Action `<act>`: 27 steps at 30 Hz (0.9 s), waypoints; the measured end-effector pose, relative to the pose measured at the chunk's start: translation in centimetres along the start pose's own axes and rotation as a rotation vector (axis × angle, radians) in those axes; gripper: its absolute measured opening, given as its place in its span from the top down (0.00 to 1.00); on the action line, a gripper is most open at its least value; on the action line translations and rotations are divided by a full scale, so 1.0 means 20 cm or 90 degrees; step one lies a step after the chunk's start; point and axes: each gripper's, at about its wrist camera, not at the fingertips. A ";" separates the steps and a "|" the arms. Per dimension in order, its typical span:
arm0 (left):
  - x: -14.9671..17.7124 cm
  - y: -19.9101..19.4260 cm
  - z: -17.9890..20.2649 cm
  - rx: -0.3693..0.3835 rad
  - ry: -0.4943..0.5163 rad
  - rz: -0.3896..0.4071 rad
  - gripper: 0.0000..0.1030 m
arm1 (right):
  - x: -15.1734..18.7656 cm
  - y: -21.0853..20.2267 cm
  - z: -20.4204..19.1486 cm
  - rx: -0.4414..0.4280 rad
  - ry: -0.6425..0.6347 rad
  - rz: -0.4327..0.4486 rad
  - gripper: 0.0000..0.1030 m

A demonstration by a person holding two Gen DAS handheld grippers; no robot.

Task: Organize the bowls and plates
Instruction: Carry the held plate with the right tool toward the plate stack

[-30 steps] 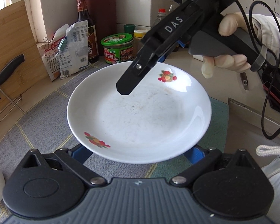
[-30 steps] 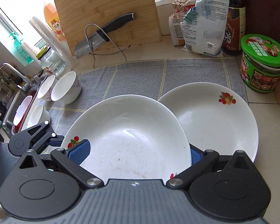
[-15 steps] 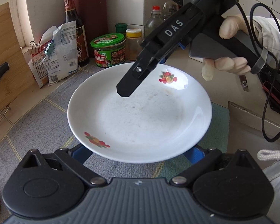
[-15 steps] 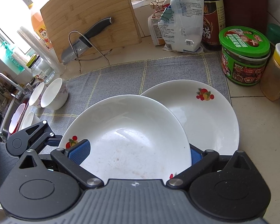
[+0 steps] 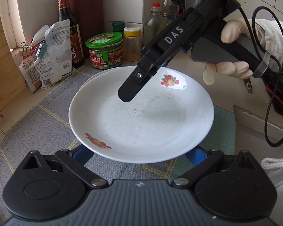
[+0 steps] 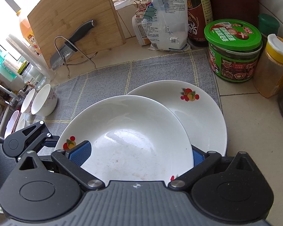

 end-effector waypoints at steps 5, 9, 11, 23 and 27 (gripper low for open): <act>-0.01 0.02 -0.02 0.002 -0.006 0.000 0.02 | -0.01 0.02 0.01 0.006 0.004 -0.006 0.00; -0.01 0.03 -0.03 0.000 -0.010 -0.003 0.02 | -0.01 0.04 0.02 0.009 0.005 -0.011 0.00; 0.00 0.04 -0.05 -0.001 -0.015 -0.007 0.02 | -0.02 0.04 0.02 0.009 0.005 -0.013 0.00; -0.03 0.06 -0.07 -0.001 -0.007 -0.006 0.02 | -0.01 0.07 0.05 0.022 0.012 -0.023 0.00; -0.04 0.08 -0.08 0.002 -0.003 -0.006 0.02 | 0.00 0.06 0.06 0.029 0.015 -0.024 0.00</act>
Point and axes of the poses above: each gripper's, at about its wrist camera, not at the fingertips, and y roughly the way its jaws point, z to its right, x to its underside, and after that the axes turned 4 degrees about x, right-handed
